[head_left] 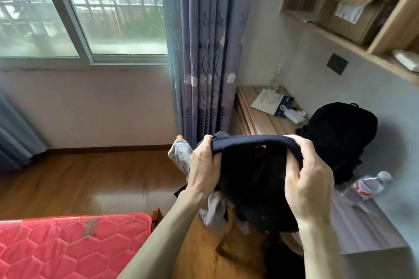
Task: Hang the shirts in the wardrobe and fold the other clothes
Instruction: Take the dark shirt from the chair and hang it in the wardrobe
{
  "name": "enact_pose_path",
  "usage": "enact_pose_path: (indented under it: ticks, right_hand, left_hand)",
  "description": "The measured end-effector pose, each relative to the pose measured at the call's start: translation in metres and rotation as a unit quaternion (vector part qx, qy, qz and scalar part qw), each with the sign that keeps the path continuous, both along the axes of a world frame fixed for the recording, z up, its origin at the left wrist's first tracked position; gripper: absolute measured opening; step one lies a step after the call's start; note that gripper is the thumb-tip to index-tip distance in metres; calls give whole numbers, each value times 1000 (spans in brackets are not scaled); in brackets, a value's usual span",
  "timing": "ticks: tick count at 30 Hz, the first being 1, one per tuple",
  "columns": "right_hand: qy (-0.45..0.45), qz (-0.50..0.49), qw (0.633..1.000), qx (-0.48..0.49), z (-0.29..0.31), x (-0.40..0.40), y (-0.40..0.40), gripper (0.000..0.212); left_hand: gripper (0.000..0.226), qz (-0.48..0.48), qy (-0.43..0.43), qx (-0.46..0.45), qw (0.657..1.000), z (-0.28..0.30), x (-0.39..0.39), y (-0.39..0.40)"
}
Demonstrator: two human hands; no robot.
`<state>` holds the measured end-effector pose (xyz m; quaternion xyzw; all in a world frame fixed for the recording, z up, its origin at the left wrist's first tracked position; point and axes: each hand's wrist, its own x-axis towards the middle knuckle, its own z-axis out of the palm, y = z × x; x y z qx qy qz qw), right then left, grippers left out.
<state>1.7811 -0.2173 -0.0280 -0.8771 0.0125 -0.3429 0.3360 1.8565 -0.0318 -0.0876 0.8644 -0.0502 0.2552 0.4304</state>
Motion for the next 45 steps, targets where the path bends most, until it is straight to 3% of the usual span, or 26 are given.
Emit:
enact_pose_path:
  ticks: [10,20,24,30,34,37,41,45]
  right_hand:
    - [-120,0,992,-32,86,-15,-23,25]
    - [-161,53,984,-56,169,-54,6,22]
    - [-161,101,981,-41,174,-65,28,21]
    - [-105,219,969,-42,171,-84,68,22]
    - [-51,315,946,-61,169,-84,93,24]
    - [-18,393,917,-69,159,-86,111,23]
    - [29,515,855,-48,145,-92,130,23]
    - [38,589,807,-32,137,-101,152,23]
  left_hand:
    - [2,-63,-68,-101,990,93,-36,-7]
    - [11,-41,-128,-160,978,183,-105,40]
    - [10,6,-133,-105,986,192,-128,78]
    - [23,147,-123,60,980,165,-179,131]
    - [31,228,-73,136,961,143,-218,158]
    - [45,287,-70,109,949,127,-254,173]
    - [26,395,-93,55,912,116,-311,183]
    - [28,454,-118,58,881,118,-372,180]
